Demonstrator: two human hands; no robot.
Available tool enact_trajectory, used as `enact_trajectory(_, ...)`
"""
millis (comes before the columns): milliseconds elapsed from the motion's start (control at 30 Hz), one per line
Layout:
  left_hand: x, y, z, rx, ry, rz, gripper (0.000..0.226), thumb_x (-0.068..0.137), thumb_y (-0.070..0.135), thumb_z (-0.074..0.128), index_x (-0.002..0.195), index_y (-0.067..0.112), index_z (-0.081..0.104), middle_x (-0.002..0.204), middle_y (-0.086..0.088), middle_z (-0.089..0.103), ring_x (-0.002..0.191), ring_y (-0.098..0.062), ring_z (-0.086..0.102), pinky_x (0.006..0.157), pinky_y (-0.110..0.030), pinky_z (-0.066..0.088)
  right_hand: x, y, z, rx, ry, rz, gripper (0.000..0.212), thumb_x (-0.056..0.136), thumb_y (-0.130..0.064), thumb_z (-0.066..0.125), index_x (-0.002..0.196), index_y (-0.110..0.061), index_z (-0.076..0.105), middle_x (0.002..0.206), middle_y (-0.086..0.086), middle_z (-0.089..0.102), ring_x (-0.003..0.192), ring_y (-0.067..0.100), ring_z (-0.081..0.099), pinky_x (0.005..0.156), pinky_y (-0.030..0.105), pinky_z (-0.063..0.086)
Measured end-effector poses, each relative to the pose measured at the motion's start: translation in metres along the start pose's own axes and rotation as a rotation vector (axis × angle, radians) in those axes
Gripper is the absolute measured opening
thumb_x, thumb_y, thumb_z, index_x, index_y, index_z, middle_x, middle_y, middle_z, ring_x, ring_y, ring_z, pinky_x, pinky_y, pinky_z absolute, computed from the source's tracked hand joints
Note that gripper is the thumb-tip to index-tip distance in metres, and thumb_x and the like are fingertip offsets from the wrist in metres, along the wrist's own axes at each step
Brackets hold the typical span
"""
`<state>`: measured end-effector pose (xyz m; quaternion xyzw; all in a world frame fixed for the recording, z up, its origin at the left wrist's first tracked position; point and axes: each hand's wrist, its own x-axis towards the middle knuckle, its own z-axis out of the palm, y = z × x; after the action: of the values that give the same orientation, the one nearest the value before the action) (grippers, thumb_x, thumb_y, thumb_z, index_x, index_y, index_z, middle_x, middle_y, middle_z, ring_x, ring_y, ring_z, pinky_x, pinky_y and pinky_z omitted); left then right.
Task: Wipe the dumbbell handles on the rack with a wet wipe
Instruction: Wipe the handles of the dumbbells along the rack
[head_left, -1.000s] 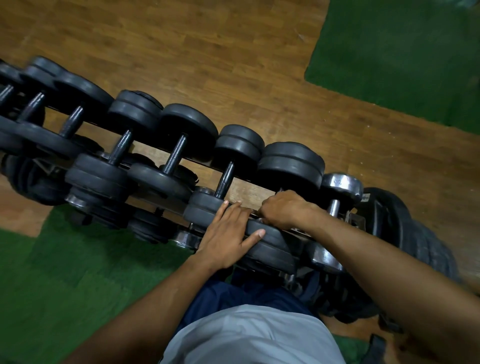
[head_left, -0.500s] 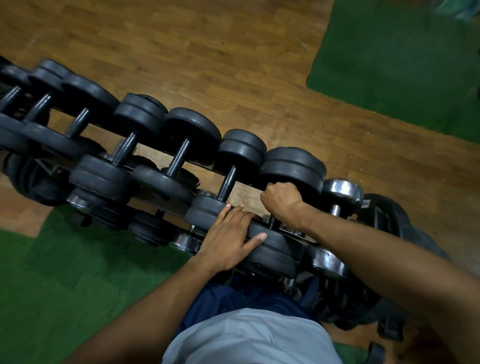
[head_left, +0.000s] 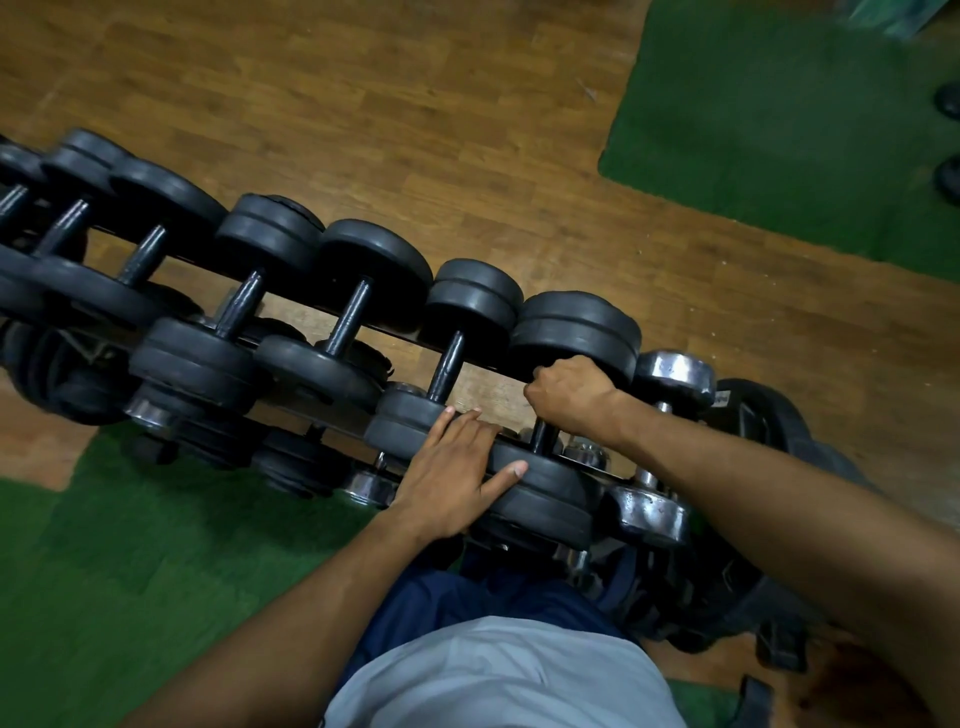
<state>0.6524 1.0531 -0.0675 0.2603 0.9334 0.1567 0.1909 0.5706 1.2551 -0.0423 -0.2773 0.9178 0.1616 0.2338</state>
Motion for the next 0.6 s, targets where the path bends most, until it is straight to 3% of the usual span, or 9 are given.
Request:
enact_trajectory(133, 0.000, 0.000, 0.000, -0.006, 0.000, 0.000, 0.085, 0.100, 0.076, 0.008, 0.147, 0.016, 0.045, 0.153, -0.003, 0.048, 0.153, -0.015, 0.022, 0.128, -0.039, 0.001, 0.001, -0.013, 0.003, -0.004, 0.010, 0.092, 0.036, 0.101, -0.015, 0.037, 0.114, -0.019, 0.070, 0.115, 0.005, 0.067, 0.102, 0.028, 0.067, 0.066, 0.035, 0.044)
enact_trajectory(300, 0.001, 0.000, 0.000, -0.007, -0.006, 0.002, 0.085, 0.100, 0.076, 0.008, 0.149, 0.017, 0.044, 0.153, -0.003, 0.049, 0.154, -0.015, 0.021, 0.128, -0.039, 0.001, 0.005, -0.009, 0.002, 0.085, -0.085, 0.059, 0.031, 0.099, -0.015, 0.042, 0.109, -0.017, 0.071, 0.114, 0.007, 0.069, 0.101, 0.029, 0.067, 0.069, 0.034, 0.046)
enact_trajectory(467, 0.000, 0.001, -0.003, -0.023, 0.000, 0.004, 0.080, 0.101, 0.074, 0.012, 0.151, 0.019, 0.042, 0.154, -0.003, 0.048, 0.154, -0.015, 0.021, 0.128, -0.038, 0.000, 0.008, 0.001, 0.003, 0.349, -0.272, -0.074, 0.024, 0.095, -0.023, 0.051, 0.109, -0.024, 0.070, 0.107, 0.003, 0.070, 0.092, 0.025, 0.064, 0.072, 0.035, 0.054)
enact_trajectory(600, 0.000, 0.000, -0.002, -0.019, -0.004, 0.006, 0.077, 0.103, 0.072, 0.016, 0.150, 0.018, 0.043, 0.153, -0.004, 0.050, 0.154, -0.015, 0.020, 0.128, -0.038, -0.001, -0.008, -0.004, 0.011, 0.666, -0.247, -0.131, 0.027, 0.092, -0.019, 0.054, 0.109, -0.030, 0.072, 0.108, -0.007, 0.073, 0.101, 0.017, 0.065, 0.083, 0.029, 0.049)
